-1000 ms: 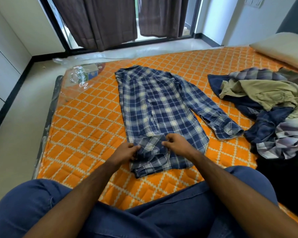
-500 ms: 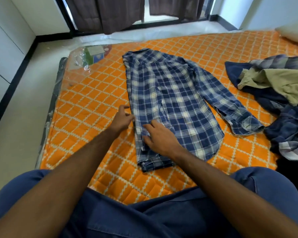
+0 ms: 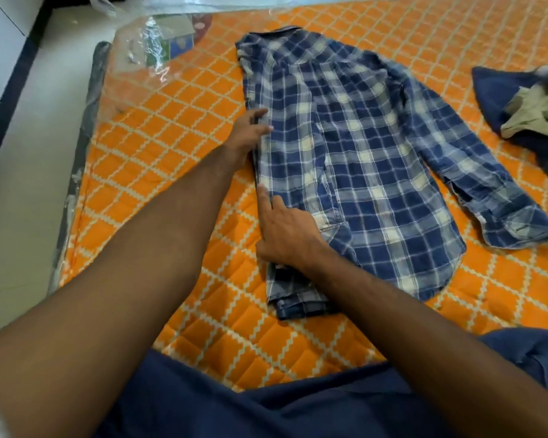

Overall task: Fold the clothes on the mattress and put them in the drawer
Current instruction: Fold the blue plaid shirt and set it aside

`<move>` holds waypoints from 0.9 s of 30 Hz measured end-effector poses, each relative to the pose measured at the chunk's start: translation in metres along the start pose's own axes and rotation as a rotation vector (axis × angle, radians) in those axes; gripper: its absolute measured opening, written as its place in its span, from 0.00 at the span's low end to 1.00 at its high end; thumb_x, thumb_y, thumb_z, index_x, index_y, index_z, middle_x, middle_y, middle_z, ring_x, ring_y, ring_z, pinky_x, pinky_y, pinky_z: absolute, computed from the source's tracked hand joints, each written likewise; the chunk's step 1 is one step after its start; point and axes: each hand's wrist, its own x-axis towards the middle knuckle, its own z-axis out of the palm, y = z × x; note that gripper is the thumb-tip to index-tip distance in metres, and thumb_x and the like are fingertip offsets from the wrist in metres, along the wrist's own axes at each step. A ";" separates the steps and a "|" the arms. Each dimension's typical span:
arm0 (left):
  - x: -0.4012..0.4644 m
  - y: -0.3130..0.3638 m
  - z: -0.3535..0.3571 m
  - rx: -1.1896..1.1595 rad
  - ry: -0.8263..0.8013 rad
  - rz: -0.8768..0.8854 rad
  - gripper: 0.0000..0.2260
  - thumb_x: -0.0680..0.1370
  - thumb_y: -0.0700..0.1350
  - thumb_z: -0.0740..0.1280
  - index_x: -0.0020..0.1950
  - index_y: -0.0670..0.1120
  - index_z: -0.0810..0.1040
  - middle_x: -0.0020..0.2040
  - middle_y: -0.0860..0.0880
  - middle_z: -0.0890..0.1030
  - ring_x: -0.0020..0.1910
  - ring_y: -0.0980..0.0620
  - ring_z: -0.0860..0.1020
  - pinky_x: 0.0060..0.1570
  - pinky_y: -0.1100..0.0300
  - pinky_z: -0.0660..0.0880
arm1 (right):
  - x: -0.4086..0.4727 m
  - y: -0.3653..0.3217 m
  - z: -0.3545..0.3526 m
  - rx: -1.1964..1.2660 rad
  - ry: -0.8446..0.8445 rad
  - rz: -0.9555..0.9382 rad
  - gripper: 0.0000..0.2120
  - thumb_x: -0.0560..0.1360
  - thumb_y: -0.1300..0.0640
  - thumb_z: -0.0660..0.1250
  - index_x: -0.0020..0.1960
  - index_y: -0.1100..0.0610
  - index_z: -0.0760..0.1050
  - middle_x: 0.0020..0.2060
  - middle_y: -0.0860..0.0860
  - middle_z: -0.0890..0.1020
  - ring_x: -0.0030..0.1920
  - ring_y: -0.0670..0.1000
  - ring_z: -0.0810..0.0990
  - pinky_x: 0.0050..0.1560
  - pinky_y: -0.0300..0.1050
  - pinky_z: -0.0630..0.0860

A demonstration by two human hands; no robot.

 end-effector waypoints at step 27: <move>0.006 -0.026 -0.120 0.443 0.042 0.025 0.26 0.77 0.32 0.70 0.74 0.34 0.67 0.71 0.40 0.71 0.69 0.45 0.71 0.57 0.61 0.68 | 0.017 -0.109 0.001 0.298 -0.206 -0.081 0.46 0.74 0.55 0.66 0.83 0.59 0.41 0.70 0.59 0.71 0.57 0.61 0.79 0.52 0.55 0.76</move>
